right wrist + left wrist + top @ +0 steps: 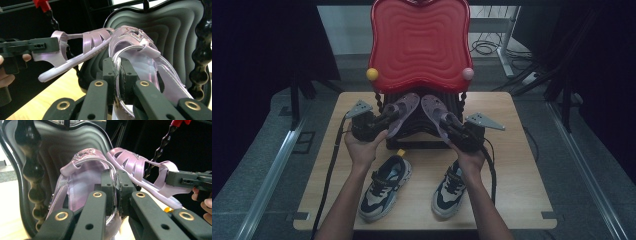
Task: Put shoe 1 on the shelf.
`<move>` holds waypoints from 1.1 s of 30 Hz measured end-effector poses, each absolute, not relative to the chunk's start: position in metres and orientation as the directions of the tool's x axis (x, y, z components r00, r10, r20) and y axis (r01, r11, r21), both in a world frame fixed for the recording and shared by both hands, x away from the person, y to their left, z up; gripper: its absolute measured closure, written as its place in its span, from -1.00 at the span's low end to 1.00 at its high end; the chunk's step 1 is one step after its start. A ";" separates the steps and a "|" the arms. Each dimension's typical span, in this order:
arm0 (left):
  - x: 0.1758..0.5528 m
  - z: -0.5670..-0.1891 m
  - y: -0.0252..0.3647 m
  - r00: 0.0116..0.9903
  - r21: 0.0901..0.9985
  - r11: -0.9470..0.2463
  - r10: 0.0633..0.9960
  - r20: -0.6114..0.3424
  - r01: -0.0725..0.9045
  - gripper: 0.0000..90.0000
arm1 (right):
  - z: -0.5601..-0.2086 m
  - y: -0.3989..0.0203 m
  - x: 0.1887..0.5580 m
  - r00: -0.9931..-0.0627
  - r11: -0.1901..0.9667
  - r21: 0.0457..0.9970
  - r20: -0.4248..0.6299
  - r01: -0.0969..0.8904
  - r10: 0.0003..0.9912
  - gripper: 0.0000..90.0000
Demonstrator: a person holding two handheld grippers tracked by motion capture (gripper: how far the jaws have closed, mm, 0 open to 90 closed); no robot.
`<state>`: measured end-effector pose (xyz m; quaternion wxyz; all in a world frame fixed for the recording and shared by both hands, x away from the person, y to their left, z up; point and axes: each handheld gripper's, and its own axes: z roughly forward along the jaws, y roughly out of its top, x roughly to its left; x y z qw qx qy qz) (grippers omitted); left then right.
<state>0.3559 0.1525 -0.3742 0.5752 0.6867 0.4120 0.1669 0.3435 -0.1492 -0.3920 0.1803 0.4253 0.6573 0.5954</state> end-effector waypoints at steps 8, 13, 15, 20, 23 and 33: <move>0.365 -0.370 0.146 0.595 0.932 0.002 0.769 -0.234 0.364 0.91 | -0.391 -0.146 0.351 -0.543 -0.088 0.938 0.268 0.334 0.796 0.89; 0.368 -0.369 0.141 0.588 0.941 0.000 0.781 -0.212 0.339 0.91 | -0.389 -0.143 0.354 -0.530 -0.093 0.943 0.258 0.318 0.808 0.89; 0.369 -0.369 0.140 0.583 0.944 0.005 0.785 -0.208 0.331 0.91 | -0.389 -0.142 0.356 -0.525 -0.092 0.944 0.256 0.317 0.812 0.89; 0.372 -0.371 0.139 0.572 0.947 0.012 0.795 -0.204 0.321 0.91 | -0.391 -0.140 0.360 -0.511 -0.099 0.944 0.256 0.314 0.821 0.89; 0.374 -0.372 0.138 0.570 0.949 0.007 0.798 -0.196 0.317 0.91 | -0.393 -0.139 0.362 -0.504 -0.095 0.946 0.249 0.311 0.827 0.89; 0.381 -0.383 0.129 0.564 0.953 -0.006 0.807 -0.174 0.302 0.91 | -0.398 -0.131 0.369 -0.471 -0.095 0.952 0.230 0.292 0.851 0.89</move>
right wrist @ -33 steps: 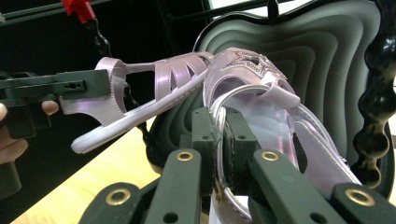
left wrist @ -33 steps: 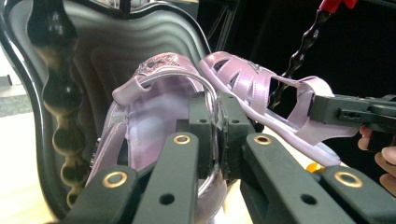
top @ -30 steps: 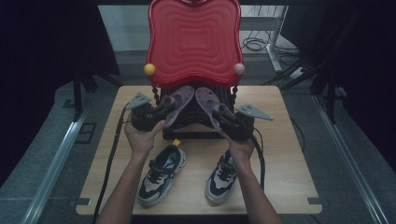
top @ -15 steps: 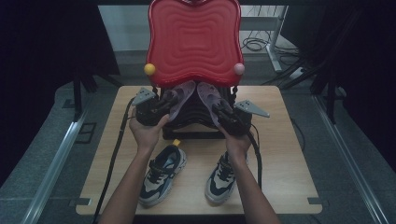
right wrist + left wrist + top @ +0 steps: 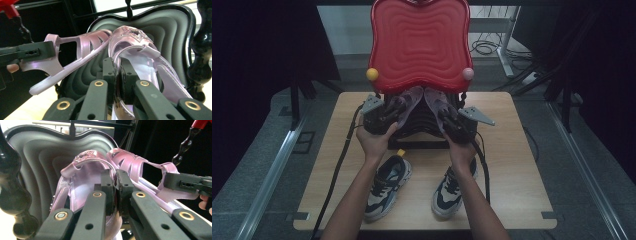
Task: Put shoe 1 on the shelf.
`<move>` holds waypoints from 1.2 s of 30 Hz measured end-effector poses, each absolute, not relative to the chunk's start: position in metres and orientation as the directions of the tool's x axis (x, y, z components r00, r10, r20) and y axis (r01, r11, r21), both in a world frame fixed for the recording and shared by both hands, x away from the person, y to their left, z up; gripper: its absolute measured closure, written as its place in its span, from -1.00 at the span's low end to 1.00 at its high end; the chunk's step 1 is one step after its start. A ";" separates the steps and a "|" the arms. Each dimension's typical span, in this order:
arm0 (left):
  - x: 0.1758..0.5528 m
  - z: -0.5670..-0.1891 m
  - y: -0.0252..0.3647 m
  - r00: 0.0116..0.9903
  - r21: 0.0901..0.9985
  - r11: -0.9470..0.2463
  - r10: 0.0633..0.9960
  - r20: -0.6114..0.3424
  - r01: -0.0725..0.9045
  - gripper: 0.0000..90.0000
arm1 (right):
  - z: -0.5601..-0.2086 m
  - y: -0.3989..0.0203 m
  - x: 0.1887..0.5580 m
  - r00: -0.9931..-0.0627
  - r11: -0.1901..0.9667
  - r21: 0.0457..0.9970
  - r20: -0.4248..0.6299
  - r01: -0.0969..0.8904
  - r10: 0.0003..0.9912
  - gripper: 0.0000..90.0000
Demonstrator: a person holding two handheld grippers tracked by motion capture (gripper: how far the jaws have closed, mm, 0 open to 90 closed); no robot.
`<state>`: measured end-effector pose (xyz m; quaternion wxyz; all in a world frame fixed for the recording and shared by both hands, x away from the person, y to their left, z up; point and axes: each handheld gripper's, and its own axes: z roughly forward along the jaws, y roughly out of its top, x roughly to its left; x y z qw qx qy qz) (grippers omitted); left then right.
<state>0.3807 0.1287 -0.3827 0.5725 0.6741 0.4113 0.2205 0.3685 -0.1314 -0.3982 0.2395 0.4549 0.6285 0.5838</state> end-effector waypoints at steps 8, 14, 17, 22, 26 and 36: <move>0.384 -0.385 0.129 0.549 0.960 0.009 0.819 -0.168 0.280 0.91 | -0.402 -0.128 0.375 -0.446 -0.104 0.956 0.222 0.274 0.867 0.89; 0.388 -0.389 0.127 0.543 0.962 0.008 0.824 -0.162 0.274 0.91 | -0.407 -0.121 0.380 -0.431 -0.105 0.957 0.218 0.270 0.876 0.89; 0.390 -0.390 0.127 0.543 0.962 0.007 0.825 -0.160 0.273 0.91 | -0.408 -0.118 0.383 -0.426 -0.099 0.960 0.208 0.263 0.880 0.89; 0.394 -0.394 0.124 0.527 0.966 0.018 0.835 -0.157 0.260 0.91 | -0.410 -0.113 0.387 -0.411 -0.088 0.965 0.187 0.248 0.892 0.89; 0.397 -0.395 0.125 0.519 0.967 0.029 0.840 -0.160 0.251 0.91 | -0.409 -0.111 0.391 -0.405 -0.096 0.967 0.188 0.235 0.895 0.89; 0.405 -0.403 0.122 0.498 0.975 0.013 0.858 -0.126 0.224 0.91 | -0.410 -0.102 0.399 -0.389 -0.072 0.973 0.155 0.220 0.908 0.89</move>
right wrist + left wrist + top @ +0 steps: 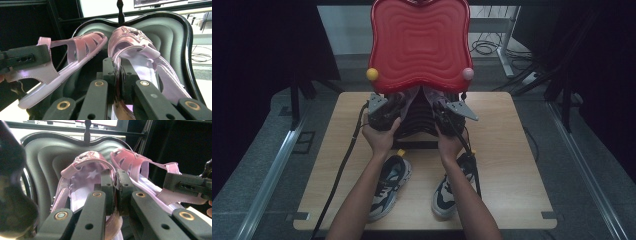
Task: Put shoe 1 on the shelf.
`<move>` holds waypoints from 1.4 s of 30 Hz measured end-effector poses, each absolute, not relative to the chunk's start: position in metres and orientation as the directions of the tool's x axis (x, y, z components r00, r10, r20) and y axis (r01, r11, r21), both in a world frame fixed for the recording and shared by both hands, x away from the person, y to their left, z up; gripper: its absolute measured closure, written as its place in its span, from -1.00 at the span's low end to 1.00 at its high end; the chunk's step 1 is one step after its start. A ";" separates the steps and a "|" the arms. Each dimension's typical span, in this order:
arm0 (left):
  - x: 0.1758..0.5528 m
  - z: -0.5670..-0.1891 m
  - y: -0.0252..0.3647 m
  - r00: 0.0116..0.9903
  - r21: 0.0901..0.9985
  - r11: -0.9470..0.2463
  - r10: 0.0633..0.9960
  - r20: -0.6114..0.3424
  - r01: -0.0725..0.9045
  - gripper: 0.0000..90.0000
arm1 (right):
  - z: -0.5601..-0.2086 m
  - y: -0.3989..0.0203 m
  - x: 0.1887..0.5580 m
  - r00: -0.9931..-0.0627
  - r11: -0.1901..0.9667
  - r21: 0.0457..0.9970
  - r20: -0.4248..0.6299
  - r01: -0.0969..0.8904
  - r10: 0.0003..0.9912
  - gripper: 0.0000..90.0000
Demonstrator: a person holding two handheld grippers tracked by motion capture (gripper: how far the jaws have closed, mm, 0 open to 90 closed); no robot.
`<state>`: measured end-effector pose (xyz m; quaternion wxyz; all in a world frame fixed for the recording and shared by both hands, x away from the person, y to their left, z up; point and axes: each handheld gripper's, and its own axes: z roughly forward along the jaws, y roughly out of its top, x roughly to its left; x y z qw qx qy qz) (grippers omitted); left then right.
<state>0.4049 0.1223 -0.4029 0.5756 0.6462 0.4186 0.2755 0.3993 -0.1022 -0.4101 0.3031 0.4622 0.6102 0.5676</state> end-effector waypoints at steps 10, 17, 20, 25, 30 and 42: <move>0.410 -0.406 0.122 0.486 0.980 0.023 0.866 -0.118 0.196 0.91 | -0.416 -0.097 0.412 -0.349 -0.049 0.980 0.115 0.193 0.930 0.89; 0.411 -0.411 0.117 0.480 0.985 -0.012 0.874 -0.073 0.173 0.90 | -0.416 -0.089 0.416 -0.359 -0.015 0.983 0.082 0.185 0.930 0.89; 0.409 -0.412 0.114 0.477 0.985 -0.034 0.878 -0.051 0.169 0.90 | -0.417 -0.087 0.416 -0.354 -0.002 0.983 0.068 0.183 0.933 0.89; 0.408 -0.416 0.111 0.481 0.983 -0.072 0.877 -0.020 0.171 0.90 | -0.422 -0.087 0.418 -0.345 0.012 0.982 0.055 0.190 0.937 0.88; 0.409 -0.419 0.112 0.495 0.975 -0.085 0.868 -0.029 0.206 0.91 | -0.424 -0.086 0.418 -0.350 0.034 0.979 0.039 0.202 0.936 0.87; 0.411 -0.429 0.110 0.539 0.948 -0.124 0.841 -0.056 0.293 0.82 | -0.432 -0.088 0.416 -0.377 0.073 0.963 0.032 0.260 0.926 0.80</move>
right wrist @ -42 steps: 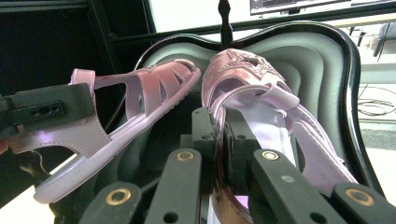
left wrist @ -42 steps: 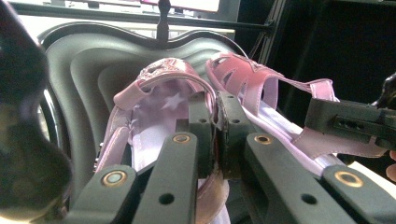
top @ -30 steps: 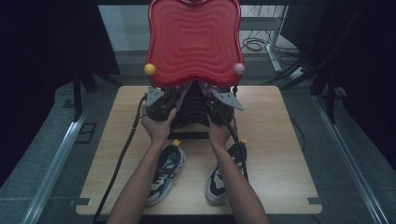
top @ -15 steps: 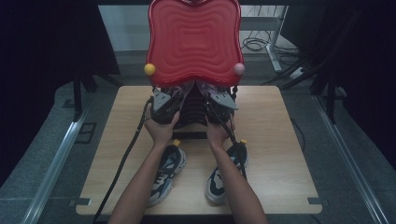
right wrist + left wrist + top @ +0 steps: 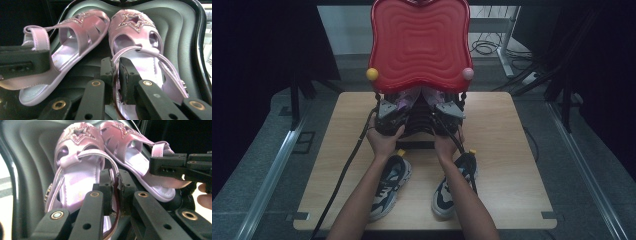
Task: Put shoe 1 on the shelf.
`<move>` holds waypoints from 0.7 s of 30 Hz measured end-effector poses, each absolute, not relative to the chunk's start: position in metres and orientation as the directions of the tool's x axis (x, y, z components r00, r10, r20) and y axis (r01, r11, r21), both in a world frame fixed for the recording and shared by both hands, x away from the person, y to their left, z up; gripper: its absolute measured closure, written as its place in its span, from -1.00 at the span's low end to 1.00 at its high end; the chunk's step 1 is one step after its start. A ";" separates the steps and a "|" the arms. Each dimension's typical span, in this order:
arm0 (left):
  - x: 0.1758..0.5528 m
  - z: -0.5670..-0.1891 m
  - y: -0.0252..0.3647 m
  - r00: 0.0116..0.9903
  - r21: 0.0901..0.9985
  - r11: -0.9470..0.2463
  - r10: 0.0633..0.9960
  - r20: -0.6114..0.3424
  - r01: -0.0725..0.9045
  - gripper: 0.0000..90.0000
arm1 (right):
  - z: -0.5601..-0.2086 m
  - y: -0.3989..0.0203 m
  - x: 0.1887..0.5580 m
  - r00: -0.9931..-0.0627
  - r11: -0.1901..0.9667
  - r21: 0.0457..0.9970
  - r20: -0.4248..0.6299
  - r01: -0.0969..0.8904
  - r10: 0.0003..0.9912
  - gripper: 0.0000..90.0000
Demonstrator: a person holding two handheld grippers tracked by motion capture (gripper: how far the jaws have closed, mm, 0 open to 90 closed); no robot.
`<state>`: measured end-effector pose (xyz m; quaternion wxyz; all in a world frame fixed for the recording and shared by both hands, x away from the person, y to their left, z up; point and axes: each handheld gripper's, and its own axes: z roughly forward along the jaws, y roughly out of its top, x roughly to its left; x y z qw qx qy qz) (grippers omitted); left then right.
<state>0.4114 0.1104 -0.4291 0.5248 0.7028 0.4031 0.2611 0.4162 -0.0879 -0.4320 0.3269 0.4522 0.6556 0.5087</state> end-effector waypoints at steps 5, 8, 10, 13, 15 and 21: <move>0.412 -0.430 0.112 0.544 0.942 -0.127 0.836 -0.066 0.309 0.72 | -0.428 -0.091 0.414 -0.386 0.077 0.962 0.030 0.260 0.922 0.73; 0.412 -0.429 0.113 0.546 0.938 -0.134 0.835 -0.068 0.320 0.66 | -0.427 -0.094 0.414 -0.398 0.071 0.959 0.046 0.274 0.916 0.74; 0.412 -0.429 0.114 0.546 0.936 -0.135 0.835 -0.070 0.325 0.62 | -0.427 -0.094 0.414 -0.399 0.070 0.958 0.048 0.277 0.916 0.75; 0.411 -0.428 0.116 0.542 0.932 -0.140 0.838 -0.068 0.333 0.57 | -0.426 -0.096 0.412 -0.403 0.075 0.958 0.045 0.276 0.914 0.84; 0.410 -0.428 0.116 0.543 0.931 -0.144 0.838 -0.065 0.334 0.55 | -0.426 -0.096 0.411 -0.409 0.081 0.957 0.042 0.278 0.911 0.84; 0.407 -0.429 0.118 0.544 0.929 -0.149 0.837 -0.065 0.340 0.50 | -0.426 -0.099 0.408 -0.413 0.076 0.956 0.050 0.282 0.909 0.77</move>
